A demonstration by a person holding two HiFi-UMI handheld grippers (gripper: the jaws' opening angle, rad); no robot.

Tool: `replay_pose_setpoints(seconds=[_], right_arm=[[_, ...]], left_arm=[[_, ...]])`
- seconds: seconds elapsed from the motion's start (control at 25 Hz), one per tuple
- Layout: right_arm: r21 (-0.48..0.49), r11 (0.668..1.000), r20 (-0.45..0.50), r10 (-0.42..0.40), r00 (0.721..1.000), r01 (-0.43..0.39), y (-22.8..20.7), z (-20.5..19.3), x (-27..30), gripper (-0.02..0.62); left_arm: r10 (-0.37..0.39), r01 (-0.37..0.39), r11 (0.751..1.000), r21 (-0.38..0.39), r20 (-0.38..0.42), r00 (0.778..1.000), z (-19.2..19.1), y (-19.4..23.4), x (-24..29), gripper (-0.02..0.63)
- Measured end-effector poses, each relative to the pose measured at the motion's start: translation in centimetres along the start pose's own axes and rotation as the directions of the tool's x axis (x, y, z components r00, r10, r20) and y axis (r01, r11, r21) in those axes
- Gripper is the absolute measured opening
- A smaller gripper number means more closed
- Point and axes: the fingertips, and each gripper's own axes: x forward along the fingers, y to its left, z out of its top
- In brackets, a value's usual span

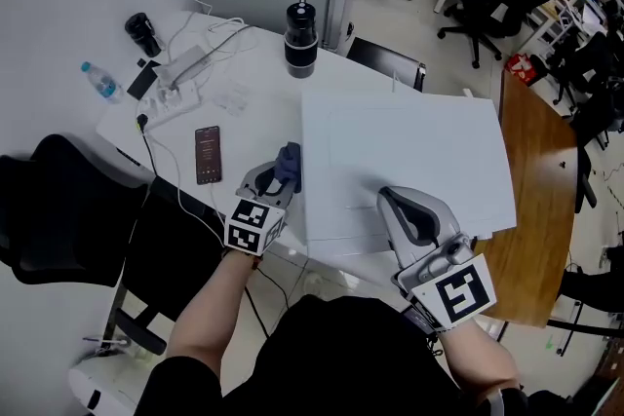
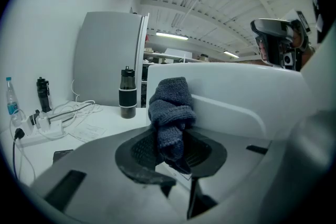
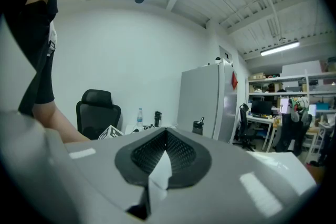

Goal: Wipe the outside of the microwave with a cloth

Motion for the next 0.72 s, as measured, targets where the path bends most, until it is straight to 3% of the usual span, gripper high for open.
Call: replay_pose_setpoints(seconds=[0.72], right_arm=[[0.002, 0.998, -0.016, -0.068, 0.998, 0.068, -1.3, -0.3, -0.2, 0.0]], left_arm=[[-0.011, 0.011, 1.0, -0.003, -0.029, 1.0, 0.5, 3.1, 3.8, 0.101]])
